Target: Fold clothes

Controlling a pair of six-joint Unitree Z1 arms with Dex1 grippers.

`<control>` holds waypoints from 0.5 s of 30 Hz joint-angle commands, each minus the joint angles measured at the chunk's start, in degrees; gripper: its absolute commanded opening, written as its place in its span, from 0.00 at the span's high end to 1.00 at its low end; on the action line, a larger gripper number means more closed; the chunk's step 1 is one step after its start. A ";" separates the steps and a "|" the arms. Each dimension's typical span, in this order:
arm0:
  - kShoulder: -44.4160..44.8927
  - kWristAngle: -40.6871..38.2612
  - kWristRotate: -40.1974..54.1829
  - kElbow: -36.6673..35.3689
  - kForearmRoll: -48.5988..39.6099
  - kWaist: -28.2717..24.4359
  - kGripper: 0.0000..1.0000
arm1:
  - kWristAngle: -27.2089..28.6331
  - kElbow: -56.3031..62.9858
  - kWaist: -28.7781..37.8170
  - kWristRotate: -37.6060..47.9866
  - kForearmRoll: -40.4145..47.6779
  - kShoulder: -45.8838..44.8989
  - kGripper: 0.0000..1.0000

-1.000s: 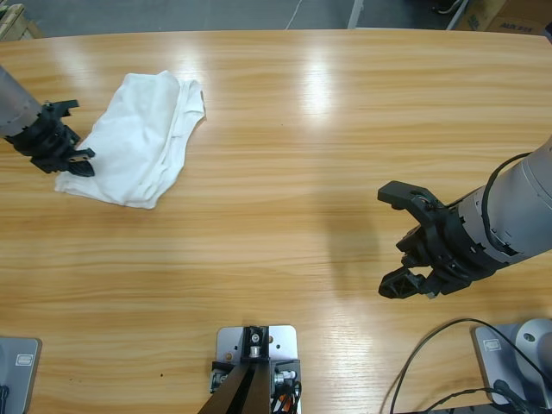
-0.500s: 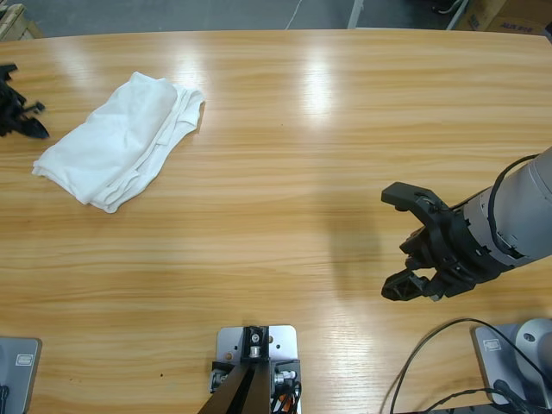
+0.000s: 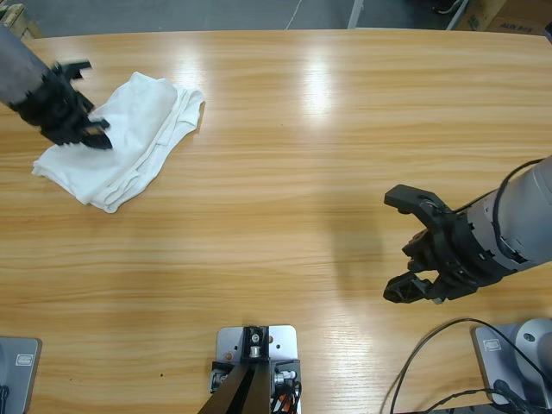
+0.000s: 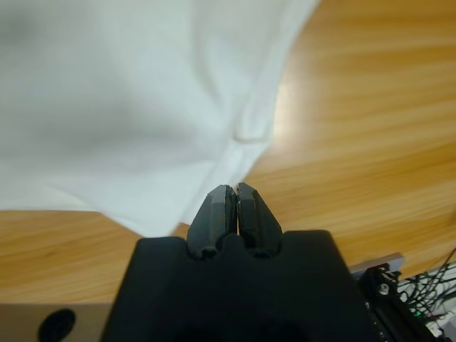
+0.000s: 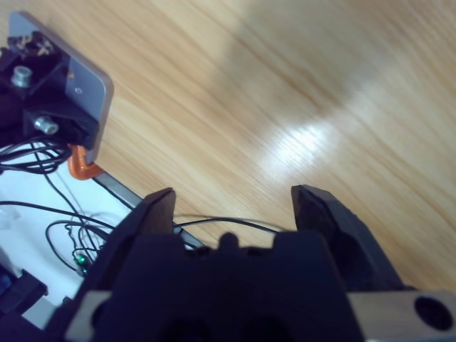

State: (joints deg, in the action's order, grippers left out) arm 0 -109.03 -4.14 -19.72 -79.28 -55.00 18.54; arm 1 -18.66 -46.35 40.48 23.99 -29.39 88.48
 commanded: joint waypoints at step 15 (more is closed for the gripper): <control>4.46 -0.34 -2.15 5.56 6.11 1.77 0.03 | 0.64 2.49 0.50 0.88 1.84 -0.15 0.08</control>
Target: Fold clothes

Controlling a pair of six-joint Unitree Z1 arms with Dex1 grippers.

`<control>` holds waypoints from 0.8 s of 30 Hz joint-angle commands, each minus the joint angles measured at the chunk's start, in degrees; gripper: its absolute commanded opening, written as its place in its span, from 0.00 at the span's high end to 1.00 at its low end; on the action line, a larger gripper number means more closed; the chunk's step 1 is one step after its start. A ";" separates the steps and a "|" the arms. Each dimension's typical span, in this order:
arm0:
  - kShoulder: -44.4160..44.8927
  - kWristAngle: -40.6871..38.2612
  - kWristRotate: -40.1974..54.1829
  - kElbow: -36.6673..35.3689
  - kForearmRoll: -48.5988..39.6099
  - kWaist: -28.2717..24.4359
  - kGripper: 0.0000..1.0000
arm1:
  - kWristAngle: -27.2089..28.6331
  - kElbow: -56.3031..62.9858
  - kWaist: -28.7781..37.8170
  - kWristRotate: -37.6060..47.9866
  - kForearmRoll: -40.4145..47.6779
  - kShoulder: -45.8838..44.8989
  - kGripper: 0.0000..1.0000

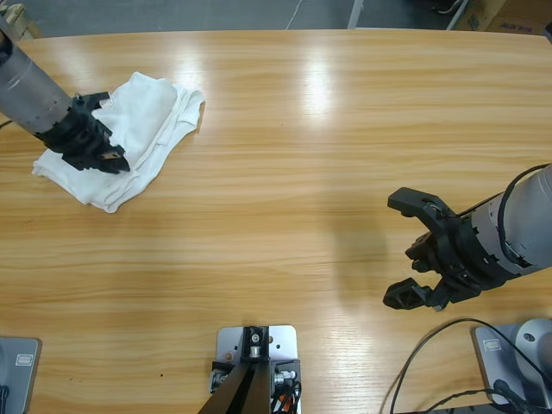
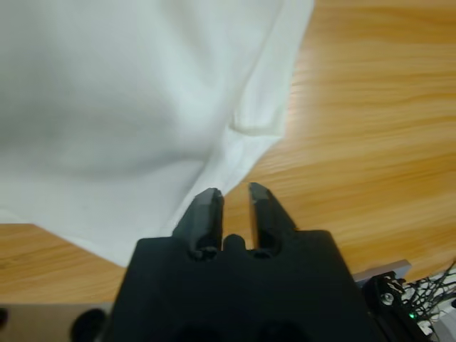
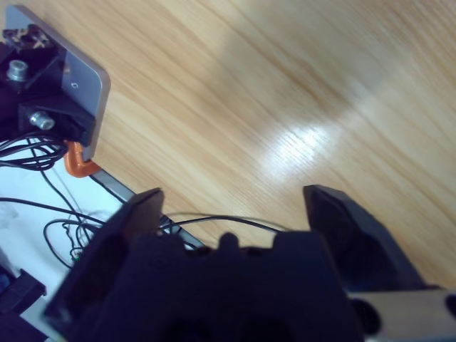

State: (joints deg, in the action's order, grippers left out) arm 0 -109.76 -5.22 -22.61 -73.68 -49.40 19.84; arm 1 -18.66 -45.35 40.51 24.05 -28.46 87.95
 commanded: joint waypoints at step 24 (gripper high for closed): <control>-14.75 9.54 0.48 -2.96 -5.62 1.15 0.00 | 0.29 2.02 0.47 0.81 0.99 0.24 0.08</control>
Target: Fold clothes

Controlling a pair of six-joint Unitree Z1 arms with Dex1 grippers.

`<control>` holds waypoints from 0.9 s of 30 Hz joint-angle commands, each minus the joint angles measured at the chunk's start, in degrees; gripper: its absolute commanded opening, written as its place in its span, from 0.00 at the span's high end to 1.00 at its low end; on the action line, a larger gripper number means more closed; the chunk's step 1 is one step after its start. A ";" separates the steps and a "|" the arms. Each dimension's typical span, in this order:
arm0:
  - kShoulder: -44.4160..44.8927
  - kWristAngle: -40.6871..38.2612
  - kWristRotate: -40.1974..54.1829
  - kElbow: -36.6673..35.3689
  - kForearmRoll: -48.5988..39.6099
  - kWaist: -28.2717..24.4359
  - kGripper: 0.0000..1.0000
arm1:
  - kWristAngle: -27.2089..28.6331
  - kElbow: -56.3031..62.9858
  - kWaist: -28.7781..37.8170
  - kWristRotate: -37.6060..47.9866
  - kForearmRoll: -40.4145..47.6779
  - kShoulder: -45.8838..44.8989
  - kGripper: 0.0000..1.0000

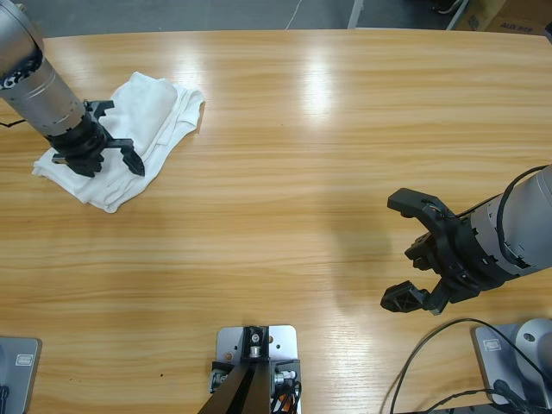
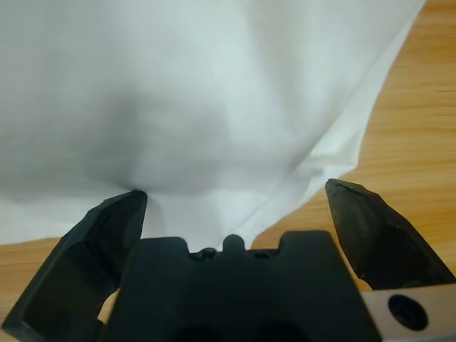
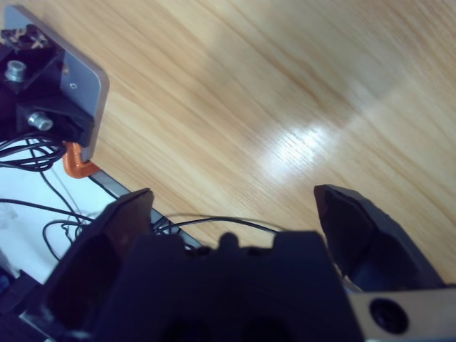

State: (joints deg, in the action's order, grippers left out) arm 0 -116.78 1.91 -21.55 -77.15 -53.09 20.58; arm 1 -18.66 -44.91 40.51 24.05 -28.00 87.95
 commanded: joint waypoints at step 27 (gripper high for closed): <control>-10.26 6.41 4.85 -20.88 -14.25 -25.18 0.00 | -0.76 1.82 0.46 0.96 0.07 -1.92 0.08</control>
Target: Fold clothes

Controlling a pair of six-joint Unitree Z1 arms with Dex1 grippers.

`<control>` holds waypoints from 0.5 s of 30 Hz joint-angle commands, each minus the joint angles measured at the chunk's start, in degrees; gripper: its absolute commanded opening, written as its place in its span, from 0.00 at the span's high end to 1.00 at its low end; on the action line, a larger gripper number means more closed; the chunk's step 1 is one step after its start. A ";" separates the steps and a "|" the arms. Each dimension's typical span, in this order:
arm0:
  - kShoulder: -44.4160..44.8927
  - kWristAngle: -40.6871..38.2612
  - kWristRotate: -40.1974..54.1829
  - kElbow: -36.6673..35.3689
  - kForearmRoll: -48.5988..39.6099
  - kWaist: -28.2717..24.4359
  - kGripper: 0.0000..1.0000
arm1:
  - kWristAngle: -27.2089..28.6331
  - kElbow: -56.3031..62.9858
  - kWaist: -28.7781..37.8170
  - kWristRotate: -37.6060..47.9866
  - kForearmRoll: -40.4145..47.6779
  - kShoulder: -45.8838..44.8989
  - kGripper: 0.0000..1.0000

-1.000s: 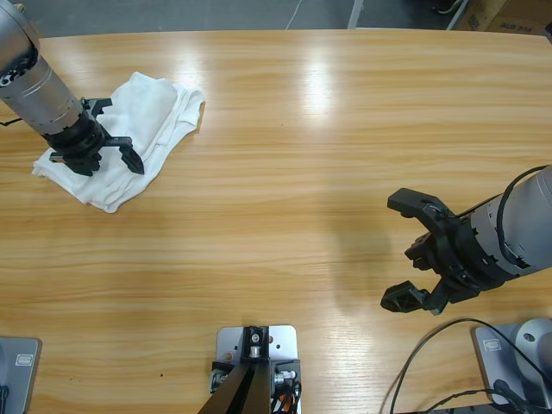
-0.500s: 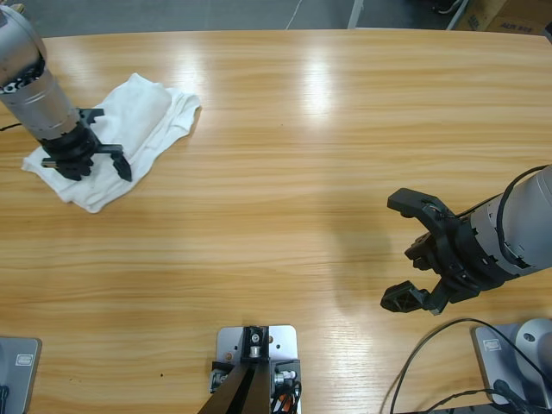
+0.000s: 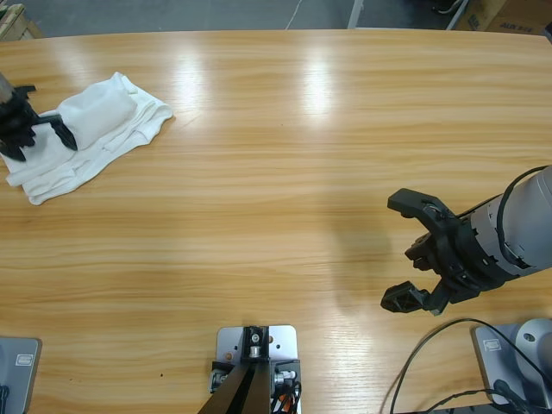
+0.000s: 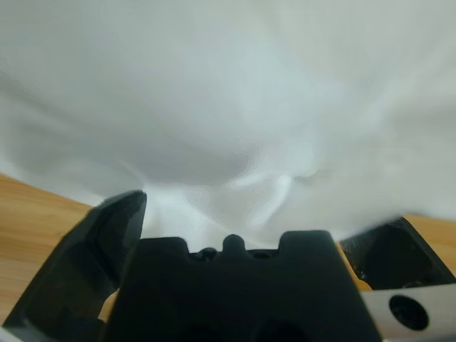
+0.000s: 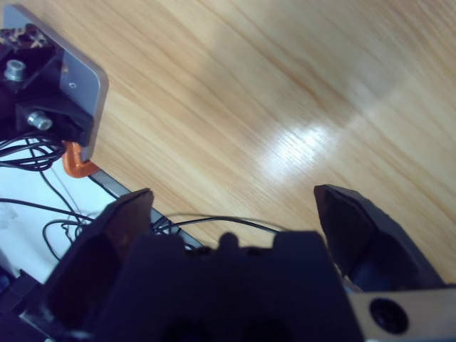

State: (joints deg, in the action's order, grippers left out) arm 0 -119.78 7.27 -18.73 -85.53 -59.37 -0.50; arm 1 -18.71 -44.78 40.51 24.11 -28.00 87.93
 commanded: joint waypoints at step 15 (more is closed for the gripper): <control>-9.03 0.58 0.68 -10.42 -10.96 0.87 0.00 | -0.71 0.70 0.46 0.93 -0.13 -1.92 0.08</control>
State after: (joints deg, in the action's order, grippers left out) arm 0 -126.27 7.83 -16.75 -99.02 -70.31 -3.35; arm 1 -18.91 -44.75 40.51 24.31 -28.00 86.85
